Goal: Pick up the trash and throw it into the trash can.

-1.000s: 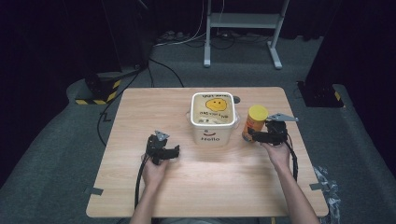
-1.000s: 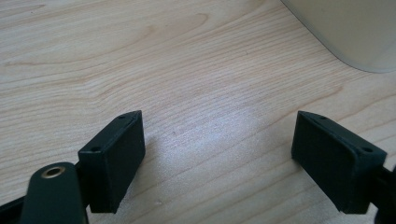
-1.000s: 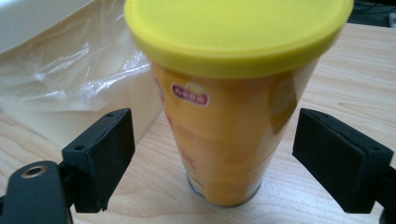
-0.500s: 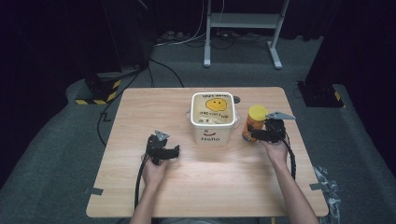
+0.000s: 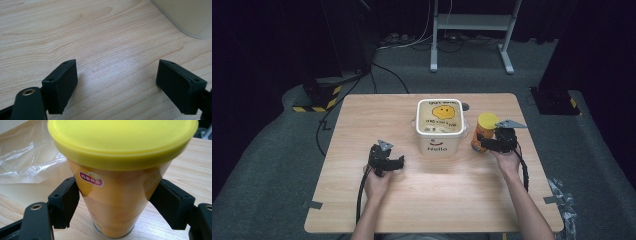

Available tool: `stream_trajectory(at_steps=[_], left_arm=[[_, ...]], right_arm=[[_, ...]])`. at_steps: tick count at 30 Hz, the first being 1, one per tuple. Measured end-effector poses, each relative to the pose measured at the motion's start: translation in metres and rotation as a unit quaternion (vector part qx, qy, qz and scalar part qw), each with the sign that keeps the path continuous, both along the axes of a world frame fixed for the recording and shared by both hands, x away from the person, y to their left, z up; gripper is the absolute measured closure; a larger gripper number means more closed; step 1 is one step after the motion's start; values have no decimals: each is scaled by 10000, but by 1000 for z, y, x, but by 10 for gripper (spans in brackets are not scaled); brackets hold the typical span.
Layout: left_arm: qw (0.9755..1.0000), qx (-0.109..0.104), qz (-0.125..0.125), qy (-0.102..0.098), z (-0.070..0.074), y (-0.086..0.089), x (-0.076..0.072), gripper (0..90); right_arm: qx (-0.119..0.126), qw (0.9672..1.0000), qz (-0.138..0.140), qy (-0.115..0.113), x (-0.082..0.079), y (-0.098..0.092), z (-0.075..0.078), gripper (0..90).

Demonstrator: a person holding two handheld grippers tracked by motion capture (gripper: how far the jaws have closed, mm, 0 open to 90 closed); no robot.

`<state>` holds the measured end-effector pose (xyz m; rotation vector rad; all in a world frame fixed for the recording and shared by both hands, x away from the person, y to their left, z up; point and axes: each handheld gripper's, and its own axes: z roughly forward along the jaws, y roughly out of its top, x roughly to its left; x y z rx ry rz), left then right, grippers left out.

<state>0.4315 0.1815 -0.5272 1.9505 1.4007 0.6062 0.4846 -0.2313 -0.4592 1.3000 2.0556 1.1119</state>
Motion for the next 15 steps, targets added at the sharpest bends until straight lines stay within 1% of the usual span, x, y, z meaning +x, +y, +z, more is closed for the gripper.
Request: stream_trajectory(at_steps=[5,7,8,11,15], left_arm=[[10000,0,2,0,0,0,0,177],[10000,-1,2,-1,0,0,0,177],[10000,8,4,-3,0,0,0,177],[10000,3,0,-2,0,0,0,177],[10000,6,5,-3,0,0,0,177]], right_arm=[[56,10000,26,-7,-2,0,2,241],[110,9999,66,-63,-5,0,6,241],[95,9999,97,-84,-5,0,7,241],[107,9999,127,-48,-8,0,9,241],[112,9997,176,-122,-12,0,14,241]])
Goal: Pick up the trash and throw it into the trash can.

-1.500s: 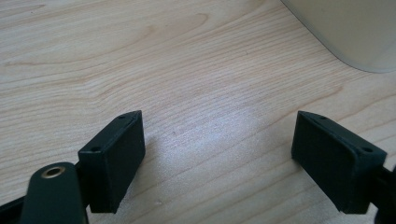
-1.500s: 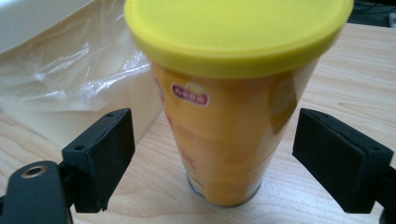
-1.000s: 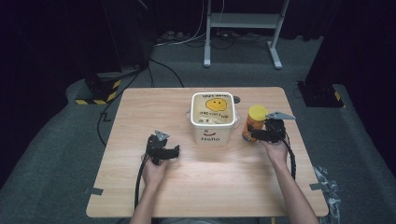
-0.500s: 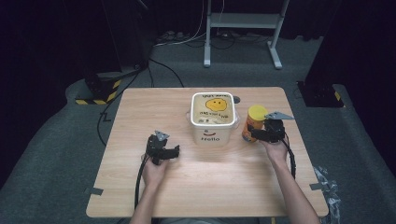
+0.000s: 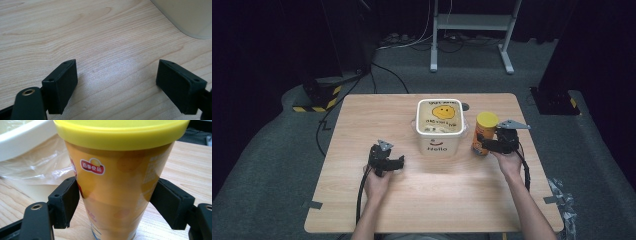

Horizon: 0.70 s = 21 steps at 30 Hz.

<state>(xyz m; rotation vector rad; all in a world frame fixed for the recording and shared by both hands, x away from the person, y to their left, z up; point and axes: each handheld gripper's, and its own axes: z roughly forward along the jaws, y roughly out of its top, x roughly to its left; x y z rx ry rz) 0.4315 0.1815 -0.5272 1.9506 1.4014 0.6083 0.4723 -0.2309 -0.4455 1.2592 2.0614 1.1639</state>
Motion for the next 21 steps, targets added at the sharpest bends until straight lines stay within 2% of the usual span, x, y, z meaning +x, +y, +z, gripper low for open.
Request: stream_trajectory(at_steps=[12,21], left_arm=[[10000,-7,-4,2,0,0,0,177],[10000,-11,1,2,0,0,0,177]], right_arm=[[99,9998,143,-28,-9,2,19,241],[196,9996,223,-8,-11,3,26,241]])
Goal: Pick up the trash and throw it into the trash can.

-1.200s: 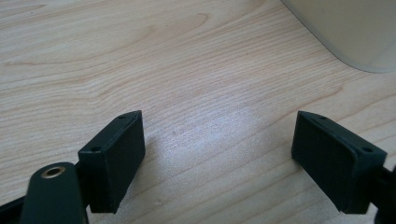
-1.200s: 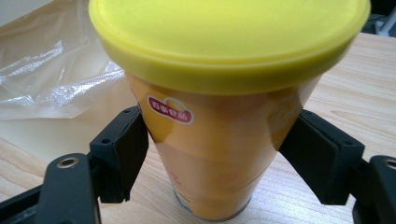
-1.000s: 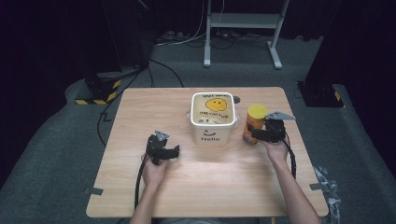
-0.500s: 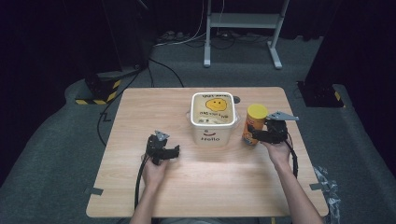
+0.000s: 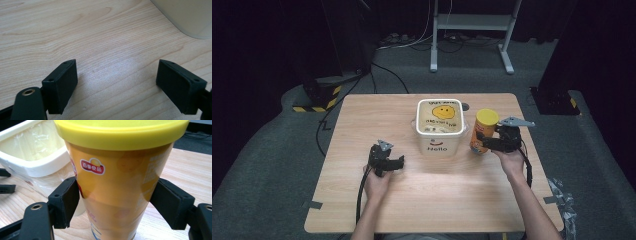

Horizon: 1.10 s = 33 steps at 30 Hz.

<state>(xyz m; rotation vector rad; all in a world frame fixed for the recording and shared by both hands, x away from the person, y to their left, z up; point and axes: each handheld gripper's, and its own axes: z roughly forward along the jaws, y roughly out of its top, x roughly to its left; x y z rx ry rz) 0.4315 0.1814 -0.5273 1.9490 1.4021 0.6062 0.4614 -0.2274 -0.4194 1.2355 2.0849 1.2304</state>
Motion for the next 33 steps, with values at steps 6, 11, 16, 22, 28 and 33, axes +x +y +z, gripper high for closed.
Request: stream_trajectory(at_steps=[6,11,16,22,28,33], left_arm=[[10000,0,2,0,0,0,0,177],[10000,0,2,0,0,0,0,177],[10000,2,-1,0,0,0,0,177],[10000,4,-3,1,0,0,0,176],[10000,1,-1,0,0,0,0,177],[10000,-2,5,1,0,0,0,177]], right_arm=[[41,10000,30,-66,-2,-3,11,242],[80,9998,112,-116,-4,-5,20,242],[170,9996,171,-125,-6,-6,29,242],[184,9995,212,-154,-7,-8,36,242],[233,9992,271,-170,-8,-8,45,242],[257,9989,318,-214,-7,-7,53,242]])
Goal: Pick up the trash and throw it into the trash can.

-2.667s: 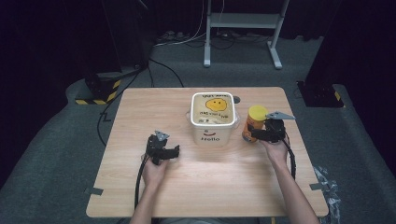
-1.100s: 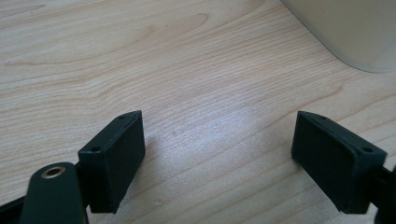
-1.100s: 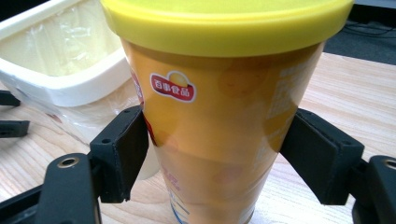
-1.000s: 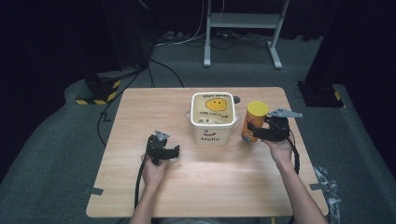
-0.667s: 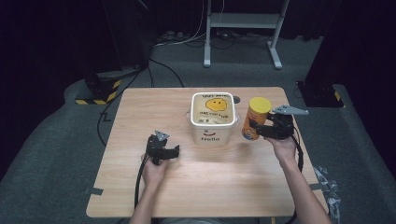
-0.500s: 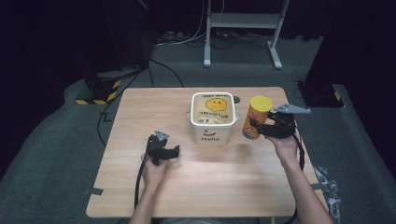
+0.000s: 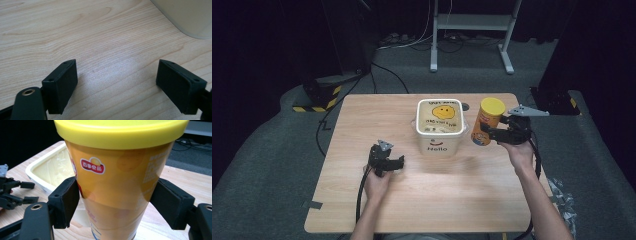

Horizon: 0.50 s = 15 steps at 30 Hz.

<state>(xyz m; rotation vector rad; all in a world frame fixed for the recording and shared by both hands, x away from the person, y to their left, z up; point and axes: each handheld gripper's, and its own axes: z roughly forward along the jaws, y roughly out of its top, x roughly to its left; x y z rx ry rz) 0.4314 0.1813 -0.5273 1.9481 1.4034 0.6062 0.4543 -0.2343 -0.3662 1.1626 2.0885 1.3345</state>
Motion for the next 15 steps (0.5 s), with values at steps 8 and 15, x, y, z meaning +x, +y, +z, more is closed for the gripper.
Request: stream_trajectory(at_steps=[8,15], left_arm=[[10000,1,0,1,0,0,0,177],[10000,5,-8,0,0,0,0,177]], right_arm=[[60,9999,136,-85,1,5,14,242],[96,9996,229,-152,3,11,25,242]])
